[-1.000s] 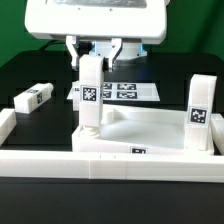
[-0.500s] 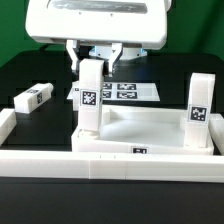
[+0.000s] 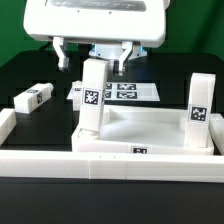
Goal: Assemble desk
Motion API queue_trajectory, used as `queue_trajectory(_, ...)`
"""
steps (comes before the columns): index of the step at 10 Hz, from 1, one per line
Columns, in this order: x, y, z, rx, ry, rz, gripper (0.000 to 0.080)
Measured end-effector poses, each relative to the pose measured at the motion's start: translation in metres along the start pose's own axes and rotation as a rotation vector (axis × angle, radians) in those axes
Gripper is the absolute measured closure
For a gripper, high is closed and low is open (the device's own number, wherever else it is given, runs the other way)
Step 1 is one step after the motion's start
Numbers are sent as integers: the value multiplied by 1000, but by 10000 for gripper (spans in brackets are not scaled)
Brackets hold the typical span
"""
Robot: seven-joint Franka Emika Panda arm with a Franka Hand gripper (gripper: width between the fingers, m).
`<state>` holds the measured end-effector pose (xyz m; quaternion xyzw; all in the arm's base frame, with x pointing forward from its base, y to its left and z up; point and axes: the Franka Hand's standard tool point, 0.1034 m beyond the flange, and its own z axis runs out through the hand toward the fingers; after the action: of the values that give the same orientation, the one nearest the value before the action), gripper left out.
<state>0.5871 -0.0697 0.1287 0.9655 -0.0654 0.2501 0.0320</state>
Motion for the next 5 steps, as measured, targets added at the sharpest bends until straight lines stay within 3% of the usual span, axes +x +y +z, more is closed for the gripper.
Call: queue_trajectory(5,12,2,-9,13,-7,12,150)
